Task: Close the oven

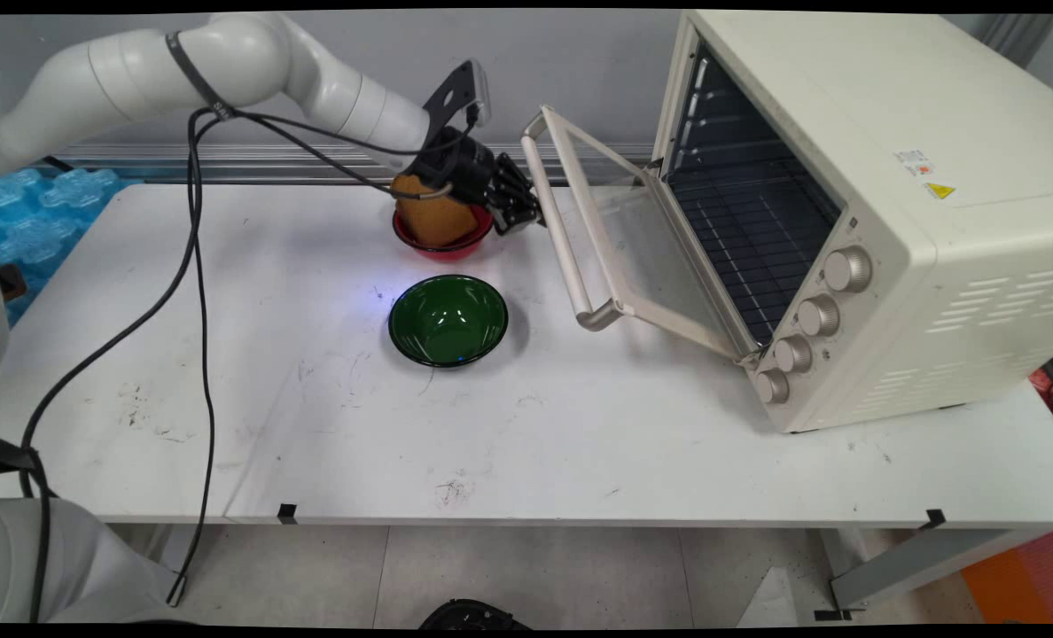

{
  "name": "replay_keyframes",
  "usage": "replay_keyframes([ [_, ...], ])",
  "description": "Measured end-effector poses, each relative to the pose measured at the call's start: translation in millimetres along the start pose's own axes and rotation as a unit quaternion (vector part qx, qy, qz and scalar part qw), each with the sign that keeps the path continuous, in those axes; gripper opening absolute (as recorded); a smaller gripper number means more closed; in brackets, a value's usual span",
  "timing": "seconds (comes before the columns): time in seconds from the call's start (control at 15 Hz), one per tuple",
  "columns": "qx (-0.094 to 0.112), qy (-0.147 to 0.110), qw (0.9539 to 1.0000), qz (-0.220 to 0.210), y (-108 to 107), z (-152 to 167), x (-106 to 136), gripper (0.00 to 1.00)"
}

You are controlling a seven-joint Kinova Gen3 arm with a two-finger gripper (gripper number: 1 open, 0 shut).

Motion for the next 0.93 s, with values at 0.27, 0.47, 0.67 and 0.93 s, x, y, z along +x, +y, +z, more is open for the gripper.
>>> replay_keyframes([
  [0.27, -0.001, 0.009, 1.0, -0.003, -9, 1, 12, 0.0],
  [0.47, -0.004, 0.02, 0.9998, -0.005, -17, 3, 25, 0.0],
  [0.67, -0.009, 0.03, 0.9995, -0.007, -23, 4, 38, 0.0],
  [0.93, -0.018, 0.038, 0.9991, -0.006, -31, 7, 54, 0.0],
])
